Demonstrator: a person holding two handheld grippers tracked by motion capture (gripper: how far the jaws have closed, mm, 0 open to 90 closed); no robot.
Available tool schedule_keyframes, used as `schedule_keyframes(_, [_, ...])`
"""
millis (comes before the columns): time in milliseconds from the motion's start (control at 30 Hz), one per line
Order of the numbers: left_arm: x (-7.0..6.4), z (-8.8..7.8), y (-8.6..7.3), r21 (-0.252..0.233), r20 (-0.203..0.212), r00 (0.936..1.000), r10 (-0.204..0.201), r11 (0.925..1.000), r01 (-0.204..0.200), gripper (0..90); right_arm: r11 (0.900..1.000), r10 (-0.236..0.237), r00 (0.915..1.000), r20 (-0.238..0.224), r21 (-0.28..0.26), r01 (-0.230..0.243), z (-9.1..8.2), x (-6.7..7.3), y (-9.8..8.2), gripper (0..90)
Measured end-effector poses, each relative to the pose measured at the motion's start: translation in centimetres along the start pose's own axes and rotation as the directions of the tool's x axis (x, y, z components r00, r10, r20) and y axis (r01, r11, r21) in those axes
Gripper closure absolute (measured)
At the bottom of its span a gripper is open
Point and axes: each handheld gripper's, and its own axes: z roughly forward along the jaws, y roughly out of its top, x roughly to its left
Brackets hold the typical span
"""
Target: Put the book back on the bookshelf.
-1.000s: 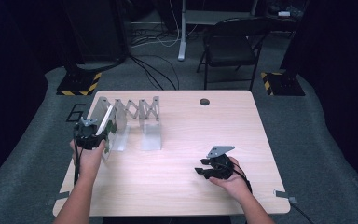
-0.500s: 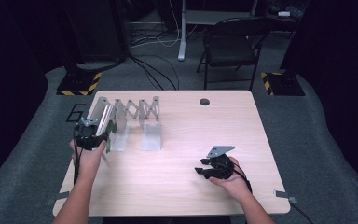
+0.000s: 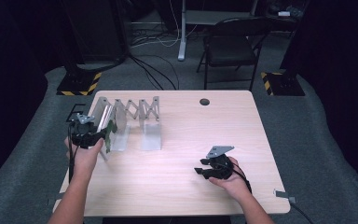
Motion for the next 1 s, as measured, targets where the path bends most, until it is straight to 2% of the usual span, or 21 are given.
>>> schedule_keyframes(233, [0.1,-1.2,1.6,-0.006,-0.007,0.9998,0.019,0.9998,-0.019,56.6,1.000,0.001,1.0000,0.005,-0.004,-0.001,0.0,0.0,0.0,53.3])
schedule_keyframes(467, [0.0,-1.8,2.3,-0.003,0.003,0.9996,0.027,0.9996,-0.027,54.9,1.000,0.002,1.0000,0.006,-0.003,-0.002,0.0,0.0,0.0,53.3])
schedule_keyframes(1000, [0.0,-2.7,2.7,0.016,0.080,0.9966,0.018,0.9997,-0.020,51.0,1.000,0.004,1.0000,0.002,0.002,-0.004,0.0,0.1,0.0,53.2])
